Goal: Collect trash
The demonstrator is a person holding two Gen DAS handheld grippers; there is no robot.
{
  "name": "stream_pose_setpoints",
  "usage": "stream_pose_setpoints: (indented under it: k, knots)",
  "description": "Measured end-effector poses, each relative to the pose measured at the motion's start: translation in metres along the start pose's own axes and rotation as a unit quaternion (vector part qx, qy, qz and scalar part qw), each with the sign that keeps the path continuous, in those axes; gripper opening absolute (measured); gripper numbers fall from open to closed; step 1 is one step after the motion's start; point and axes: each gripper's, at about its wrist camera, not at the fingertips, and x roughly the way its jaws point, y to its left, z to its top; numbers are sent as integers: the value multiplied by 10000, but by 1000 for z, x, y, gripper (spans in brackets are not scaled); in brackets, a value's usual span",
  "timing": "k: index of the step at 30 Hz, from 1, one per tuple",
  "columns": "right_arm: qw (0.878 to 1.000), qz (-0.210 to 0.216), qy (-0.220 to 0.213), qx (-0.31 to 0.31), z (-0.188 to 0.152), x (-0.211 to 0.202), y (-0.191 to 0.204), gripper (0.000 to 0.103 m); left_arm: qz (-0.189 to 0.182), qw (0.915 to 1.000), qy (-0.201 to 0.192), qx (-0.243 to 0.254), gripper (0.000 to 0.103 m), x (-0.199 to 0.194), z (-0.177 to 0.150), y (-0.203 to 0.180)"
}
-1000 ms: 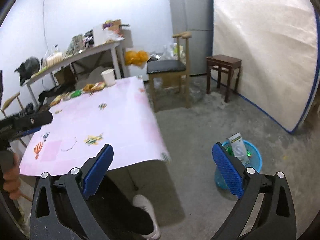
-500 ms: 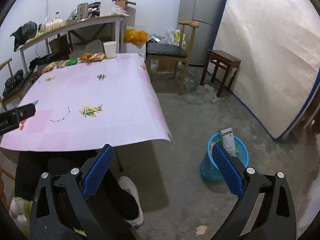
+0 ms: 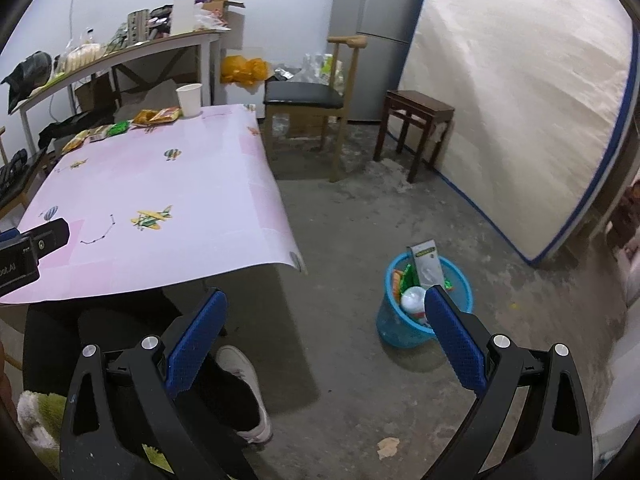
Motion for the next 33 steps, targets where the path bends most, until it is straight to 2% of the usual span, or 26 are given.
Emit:
stream_pose_setpoints:
  k: [8,18,33]
  knots:
    - [9999,-118,32,118,-6,-3,-14,95,-17,9995,-204,220,97,-9,2,-18]
    - [9995,-178,64,239,-8,-5,-22,95,-83,9984,-182,525,97,-8,1,-33]
    - [9995,-148,22,271,-6,-7,-27,95,-3,9990,-196,391,97,-12,2,-27]
